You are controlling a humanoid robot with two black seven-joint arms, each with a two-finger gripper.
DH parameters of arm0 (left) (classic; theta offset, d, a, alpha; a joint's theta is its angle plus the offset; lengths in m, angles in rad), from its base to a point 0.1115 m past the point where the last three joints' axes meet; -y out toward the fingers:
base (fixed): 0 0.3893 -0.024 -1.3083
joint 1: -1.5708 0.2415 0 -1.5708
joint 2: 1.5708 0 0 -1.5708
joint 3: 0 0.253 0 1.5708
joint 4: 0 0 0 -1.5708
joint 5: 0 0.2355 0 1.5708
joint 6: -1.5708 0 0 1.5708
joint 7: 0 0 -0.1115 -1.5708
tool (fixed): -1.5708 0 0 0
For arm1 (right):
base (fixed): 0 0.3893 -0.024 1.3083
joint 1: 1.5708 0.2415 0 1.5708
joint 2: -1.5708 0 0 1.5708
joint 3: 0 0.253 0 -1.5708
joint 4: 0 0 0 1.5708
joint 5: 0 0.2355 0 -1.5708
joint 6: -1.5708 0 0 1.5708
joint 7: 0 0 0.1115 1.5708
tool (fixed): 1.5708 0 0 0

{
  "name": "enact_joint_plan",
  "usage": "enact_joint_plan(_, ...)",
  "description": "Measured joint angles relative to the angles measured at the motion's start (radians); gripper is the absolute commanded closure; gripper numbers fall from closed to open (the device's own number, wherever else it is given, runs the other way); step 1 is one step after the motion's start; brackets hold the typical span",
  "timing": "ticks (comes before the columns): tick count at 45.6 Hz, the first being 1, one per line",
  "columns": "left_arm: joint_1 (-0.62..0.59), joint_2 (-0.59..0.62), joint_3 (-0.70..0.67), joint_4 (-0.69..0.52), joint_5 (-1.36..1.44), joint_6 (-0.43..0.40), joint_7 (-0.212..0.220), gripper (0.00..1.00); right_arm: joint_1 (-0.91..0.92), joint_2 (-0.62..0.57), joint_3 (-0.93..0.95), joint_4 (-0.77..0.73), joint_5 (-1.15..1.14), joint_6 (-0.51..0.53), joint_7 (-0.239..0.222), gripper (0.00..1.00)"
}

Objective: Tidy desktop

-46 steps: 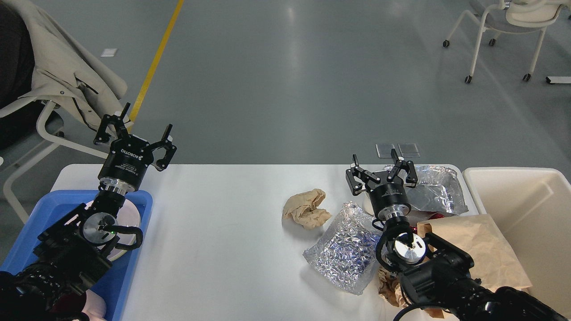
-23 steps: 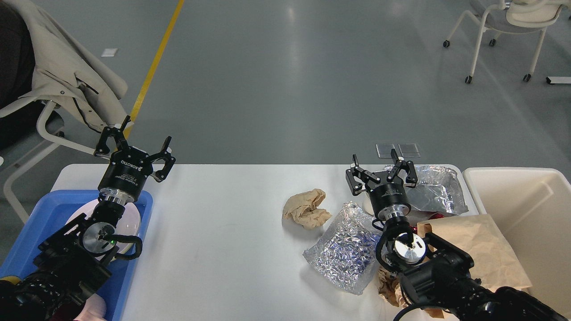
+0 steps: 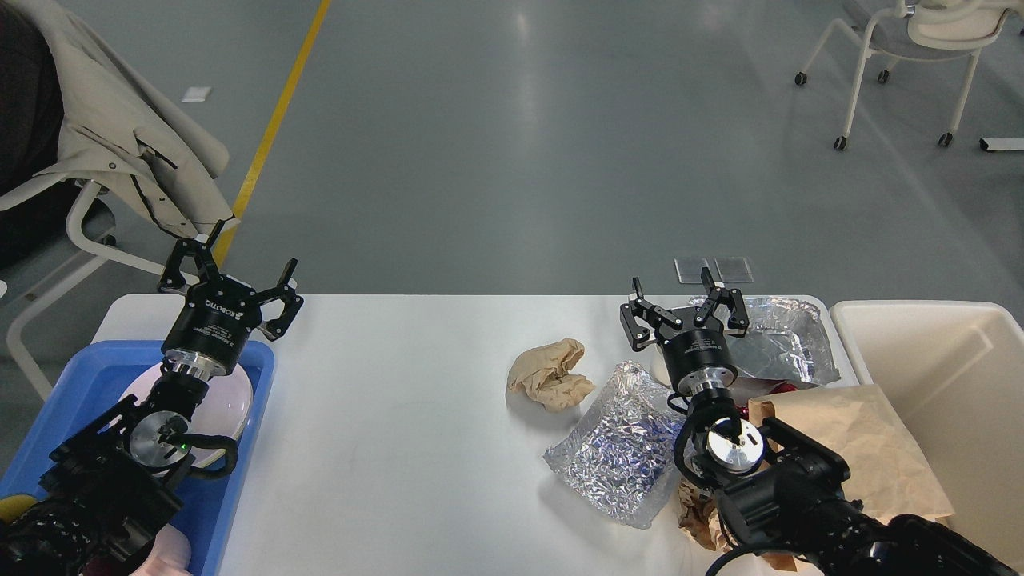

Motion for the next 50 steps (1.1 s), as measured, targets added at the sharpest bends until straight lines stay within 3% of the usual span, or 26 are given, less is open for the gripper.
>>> enact_joint_plan(50, 0.003, -0.002, -0.012, 0.0, -0.007, 0.005, -0.009, 0.0, 0.0, 0.0, 0.0, 0.001, 0.0, 0.001, 0.0, 0.0)
